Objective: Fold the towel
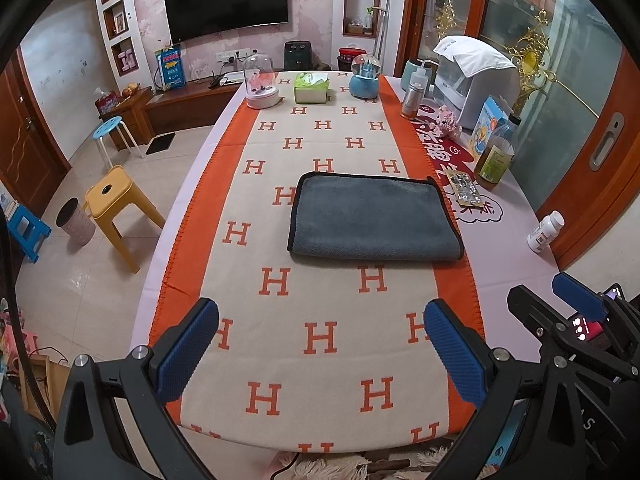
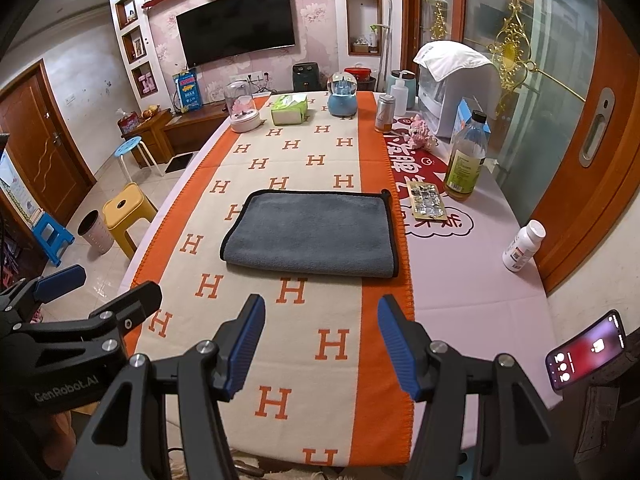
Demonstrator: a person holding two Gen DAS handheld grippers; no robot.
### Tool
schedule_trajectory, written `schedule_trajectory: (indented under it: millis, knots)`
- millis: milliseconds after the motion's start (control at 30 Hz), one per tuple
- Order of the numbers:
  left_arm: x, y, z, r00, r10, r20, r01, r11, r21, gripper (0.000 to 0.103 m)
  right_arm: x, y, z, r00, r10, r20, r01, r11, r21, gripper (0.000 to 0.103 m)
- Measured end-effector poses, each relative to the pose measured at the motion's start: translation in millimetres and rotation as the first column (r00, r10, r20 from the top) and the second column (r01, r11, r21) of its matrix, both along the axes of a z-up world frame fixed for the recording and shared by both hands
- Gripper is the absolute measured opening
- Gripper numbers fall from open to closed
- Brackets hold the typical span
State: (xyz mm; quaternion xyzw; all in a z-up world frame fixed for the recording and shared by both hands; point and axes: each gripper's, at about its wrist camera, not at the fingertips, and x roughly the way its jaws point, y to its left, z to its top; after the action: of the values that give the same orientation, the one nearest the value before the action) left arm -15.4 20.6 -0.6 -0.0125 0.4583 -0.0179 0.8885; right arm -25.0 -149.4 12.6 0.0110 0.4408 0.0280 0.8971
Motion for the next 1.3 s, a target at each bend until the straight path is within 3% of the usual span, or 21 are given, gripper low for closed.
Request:
schedule_trajectory:
  millis: [1300]
  knots:
    - [-5, 7, -4, 1.000, 0.004, -0.011, -0.004, 1.000, 0.011, 0.102, -1, 0, 0, 1.000, 0.001, 0.001, -0.001, 1.000, 0.000, 0.059]
